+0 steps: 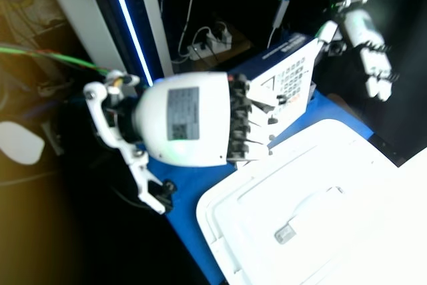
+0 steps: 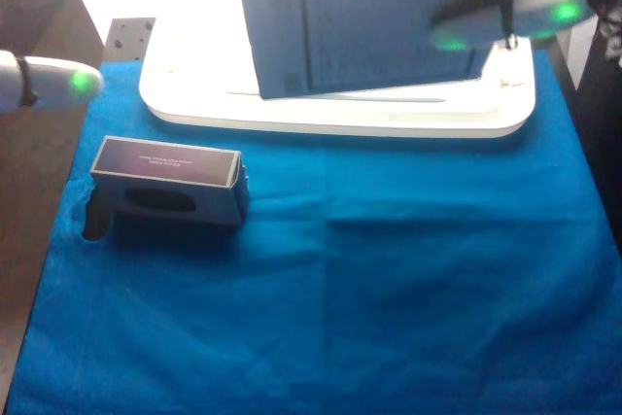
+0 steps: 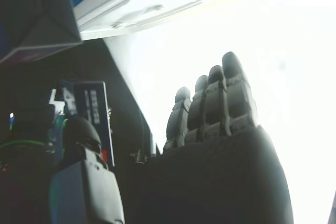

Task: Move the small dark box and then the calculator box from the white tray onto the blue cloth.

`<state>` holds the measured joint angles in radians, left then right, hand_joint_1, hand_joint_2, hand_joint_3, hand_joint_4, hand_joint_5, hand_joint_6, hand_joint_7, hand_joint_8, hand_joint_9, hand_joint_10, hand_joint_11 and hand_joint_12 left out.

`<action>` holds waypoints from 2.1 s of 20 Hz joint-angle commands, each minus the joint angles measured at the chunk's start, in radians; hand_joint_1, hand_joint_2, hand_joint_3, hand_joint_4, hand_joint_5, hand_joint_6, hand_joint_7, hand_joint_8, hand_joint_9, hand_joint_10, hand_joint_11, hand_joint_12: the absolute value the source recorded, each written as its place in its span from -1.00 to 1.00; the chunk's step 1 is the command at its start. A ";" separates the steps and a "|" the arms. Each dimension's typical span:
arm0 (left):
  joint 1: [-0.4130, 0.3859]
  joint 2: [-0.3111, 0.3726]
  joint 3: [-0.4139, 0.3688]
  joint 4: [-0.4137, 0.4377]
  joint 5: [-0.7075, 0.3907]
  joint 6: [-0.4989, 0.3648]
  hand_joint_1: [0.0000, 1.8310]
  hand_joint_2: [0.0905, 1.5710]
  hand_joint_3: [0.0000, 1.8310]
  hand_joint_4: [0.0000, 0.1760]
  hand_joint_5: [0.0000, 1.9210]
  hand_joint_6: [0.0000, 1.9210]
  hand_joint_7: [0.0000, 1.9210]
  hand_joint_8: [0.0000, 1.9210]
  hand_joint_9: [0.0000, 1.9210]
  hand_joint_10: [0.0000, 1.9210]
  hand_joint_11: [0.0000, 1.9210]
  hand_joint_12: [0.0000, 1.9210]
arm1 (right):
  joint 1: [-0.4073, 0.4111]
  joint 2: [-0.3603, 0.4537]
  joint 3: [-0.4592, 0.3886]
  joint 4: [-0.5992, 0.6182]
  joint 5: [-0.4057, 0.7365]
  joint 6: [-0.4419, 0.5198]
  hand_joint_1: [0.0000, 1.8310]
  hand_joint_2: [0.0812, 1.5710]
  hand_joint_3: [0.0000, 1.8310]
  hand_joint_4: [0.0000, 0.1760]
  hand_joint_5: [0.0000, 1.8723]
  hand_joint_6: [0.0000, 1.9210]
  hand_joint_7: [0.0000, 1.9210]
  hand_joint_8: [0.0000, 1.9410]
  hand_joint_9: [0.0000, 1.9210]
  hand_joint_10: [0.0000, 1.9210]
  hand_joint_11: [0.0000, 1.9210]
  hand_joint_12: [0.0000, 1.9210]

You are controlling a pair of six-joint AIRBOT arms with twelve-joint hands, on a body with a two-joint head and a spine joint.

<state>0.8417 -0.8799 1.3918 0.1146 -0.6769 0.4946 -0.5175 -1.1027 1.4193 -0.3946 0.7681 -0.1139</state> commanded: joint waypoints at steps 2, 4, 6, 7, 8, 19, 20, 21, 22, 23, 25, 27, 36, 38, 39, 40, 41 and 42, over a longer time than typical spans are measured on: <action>-0.006 0.003 -0.004 -0.037 -0.124 -0.001 -0.64 0.24 -0.99 -0.09 -1.00 -1.00 -1.00 -1.00 -1.00 -1.00 -1.00 -1.00 | -0.004 0.005 -0.006 0.046 0.104 0.006 0.23 0.49 -1.00 -1.00 -0.11 0.25 0.30 -0.55 0.18 0.24 0.03 0.67; 0.000 0.011 -0.013 -0.050 -0.135 0.006 -0.64 0.25 -0.99 -0.39 -1.00 -1.00 -1.00 -1.00 -1.00 -1.00 -1.00 -1.00 | -0.021 0.008 -0.011 0.046 0.104 0.006 0.24 0.46 -1.00 -1.00 -0.07 0.19 0.37 -0.61 0.28 0.19 0.14 0.66; 0.003 0.010 -0.018 -0.057 -0.141 0.009 -0.63 0.24 -1.00 -0.47 -1.00 -1.00 -1.00 -1.00 -1.00 -1.00 -1.00 -1.00 | -0.040 0.012 -0.015 0.047 0.104 0.006 0.23 0.48 -1.00 -1.00 -0.10 0.23 0.39 -0.65 0.27 0.17 0.13 0.65; 0.002 0.005 -0.019 -0.057 -0.145 0.009 -0.64 0.23 -1.00 -0.32 -1.00 -1.00 -1.00 -1.00 -1.00 -1.00 -1.00 -1.00 | -0.055 0.011 -0.015 0.051 0.104 0.006 0.24 0.47 -1.00 -1.00 -0.08 0.20 0.40 -0.65 0.28 0.18 0.14 0.66; 0.002 -0.001 -0.019 -0.057 -0.152 0.010 -0.64 0.24 -1.00 -0.26 -1.00 -1.00 -1.00 -1.00 -1.00 -1.00 -1.00 -1.00 | -0.072 0.011 -0.015 0.064 0.104 0.006 0.24 0.46 -1.00 -1.00 -0.07 0.18 0.41 -0.66 0.26 0.20 0.11 0.69; 0.005 -0.015 -0.029 -0.057 -0.190 0.010 -0.65 0.23 -1.00 0.50 -1.00 -1.00 -0.99 -1.00 -1.00 -1.00 -1.00 -1.00 | -0.188 0.022 -0.023 0.118 0.104 0.006 0.25 0.42 -1.00 -1.00 0.00 0.07 0.44 -0.93 0.14 0.12 -0.04 0.57; 0.005 -0.016 -0.029 -0.057 -0.192 0.010 -0.65 0.22 -1.00 0.41 -1.00 -1.00 -0.98 -0.99 -1.00 -1.00 -1.00 -1.00 | -0.189 0.022 -0.024 0.118 0.104 0.006 0.25 0.43 -1.00 -1.00 -0.01 0.10 0.44 -0.94 0.14 0.06 -0.04 0.53; 0.005 -0.018 -0.029 -0.057 -0.196 0.010 -0.66 0.21 -1.00 0.40 -1.00 -1.00 -0.99 -1.00 -1.00 -1.00 -1.00 -1.00 | -0.190 0.024 -0.027 0.118 0.104 0.006 0.24 0.41 -1.00 -1.00 0.02 0.05 0.40 -0.97 0.15 -0.13 -0.09 0.44; 0.005 -0.018 -0.030 -0.057 -0.196 0.010 -0.66 0.21 -1.00 0.40 -1.00 -1.00 -0.99 -1.00 -1.00 -1.00 -1.00 -1.00 | -0.190 0.026 -0.029 0.118 0.104 0.006 0.24 0.41 -1.00 -1.00 0.02 0.05 0.40 -0.97 0.15 -0.13 -0.09 0.44; 0.005 -0.019 -0.030 -0.057 -0.197 0.011 -0.67 0.20 -1.00 0.34 -1.00 -1.00 -0.97 -0.99 -0.99 -0.99 -1.00 -1.00 | -0.190 0.027 -0.031 0.118 0.104 0.006 0.19 0.39 -1.00 -1.00 0.04 0.02 0.37 -0.99 0.11 -0.19 -0.16 0.43; 0.006 -0.020 -0.031 -0.055 -0.198 0.011 -0.67 0.17 -1.00 0.52 -1.00 -1.00 -0.97 -0.99 -1.00 -1.00 -1.00 -1.00 | -0.190 0.029 -0.034 0.118 0.105 0.006 0.00 0.29 -1.00 -1.00 -0.04 -0.61 0.27 -1.00 0.07 -0.50 -0.24 0.18; 0.011 -0.020 -0.033 -0.055 -0.198 0.011 -0.69 0.16 -1.00 0.80 -1.00 -1.00 -0.97 -0.99 -1.00 -1.00 -1.00 -1.00 | -0.190 0.032 -0.040 0.118 0.105 0.006 -0.14 0.23 -1.00 -1.00 -0.04 -0.97 -0.01 -1.00 -0.03 -0.90 -0.33 -0.11; 0.020 -0.021 -0.035 -0.056 -0.198 0.010 -0.65 0.13 -1.00 0.79 -1.00 -1.00 -0.98 -1.00 -1.00 -1.00 -1.00 -1.00 | -0.190 0.057 -0.078 0.114 0.128 -0.006 -0.27 0.05 -1.00 -0.78 -0.82 -1.00 -0.68 -1.00 -0.58 -1.00 -0.84 -0.17; 0.021 -0.021 -0.035 -0.056 -0.198 0.010 -0.65 0.14 -1.00 0.99 -1.00 -1.00 -0.98 -1.00 -1.00 -1.00 -1.00 -1.00 | -0.190 0.059 -0.082 0.114 0.135 -0.009 -0.22 0.01 -1.00 0.09 -0.99 -1.00 -0.98 -1.00 -0.84 -1.00 -0.99 -0.33; 0.021 -0.021 -0.035 -0.056 -0.198 0.010 -0.66 0.13 -1.00 1.00 -1.00 -1.00 -0.97 -1.00 -1.00 -1.00 -1.00 -1.00 | -0.190 0.060 -0.084 0.114 0.141 -0.009 -0.26 -0.06 -1.00 0.70 -1.00 -1.00 -1.00 -1.00 -0.94 -0.99 -1.00 -0.49; 0.021 -0.021 -0.035 -0.056 -0.197 0.010 -0.67 0.13 -1.00 1.00 -1.00 -1.00 -0.97 -1.00 -1.00 -1.00 -1.00 -1.00 | -0.190 0.060 -0.087 0.114 0.149 -0.010 -0.28 -0.09 -1.00 0.87 -1.00 -1.00 -1.00 -1.00 -0.99 -1.00 -1.00 -0.60; 0.021 -0.021 -0.035 -0.056 -0.197 0.010 -0.68 0.14 -1.00 0.96 -1.00 -1.00 -0.97 -1.00 -1.00 -1.00 -1.00 -1.00 | -0.190 0.060 -0.090 0.114 0.157 -0.014 -0.29 -0.16 -1.00 0.97 -1.00 -1.00 -1.00 -1.00 -1.00 -1.00 -1.00 -0.64; 0.021 -0.021 -0.035 -0.056 -0.197 0.010 -0.69 0.15 -1.00 0.91 -1.00 -1.00 -0.97 -0.99 -1.00 -1.00 -1.00 -1.00 | -0.189 0.060 -0.092 0.114 0.160 -0.017 -0.32 -0.21 -1.00 0.99 -1.00 -1.00 -1.00 -1.00 -1.00 -1.00 -1.00 -0.69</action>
<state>0.8665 -0.9001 1.3575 0.0929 -0.7643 0.5072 -0.7166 -1.0462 1.3273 -0.3202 0.8135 -0.1352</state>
